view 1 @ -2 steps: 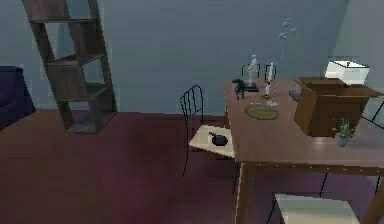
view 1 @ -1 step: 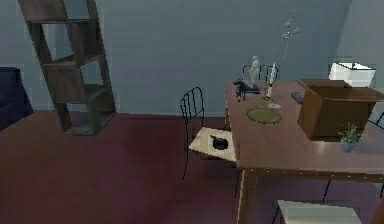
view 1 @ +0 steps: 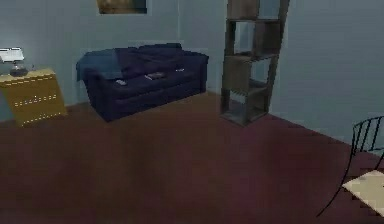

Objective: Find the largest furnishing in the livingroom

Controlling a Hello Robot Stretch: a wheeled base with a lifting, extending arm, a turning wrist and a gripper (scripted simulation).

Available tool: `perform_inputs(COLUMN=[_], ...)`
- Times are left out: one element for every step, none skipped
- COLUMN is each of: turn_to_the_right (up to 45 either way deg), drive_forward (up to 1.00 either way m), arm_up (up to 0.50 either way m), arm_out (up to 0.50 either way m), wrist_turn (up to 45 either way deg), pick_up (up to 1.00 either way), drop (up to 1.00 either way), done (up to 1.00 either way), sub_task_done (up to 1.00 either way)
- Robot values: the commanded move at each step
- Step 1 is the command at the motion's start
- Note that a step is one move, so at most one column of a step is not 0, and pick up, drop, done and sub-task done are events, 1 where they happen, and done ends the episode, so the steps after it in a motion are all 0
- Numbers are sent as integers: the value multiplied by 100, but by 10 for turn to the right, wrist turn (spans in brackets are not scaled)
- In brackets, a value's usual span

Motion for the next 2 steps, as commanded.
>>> perform_inputs(turn_to_the_right=[-360,0], drive_forward=[0,100], arm_up=[0,0], arm_out=[0,0], wrist_turn=[0,0], pick_up=[0,0], drop=[0,0], done=[0,0], sub_task_done=[0,0])
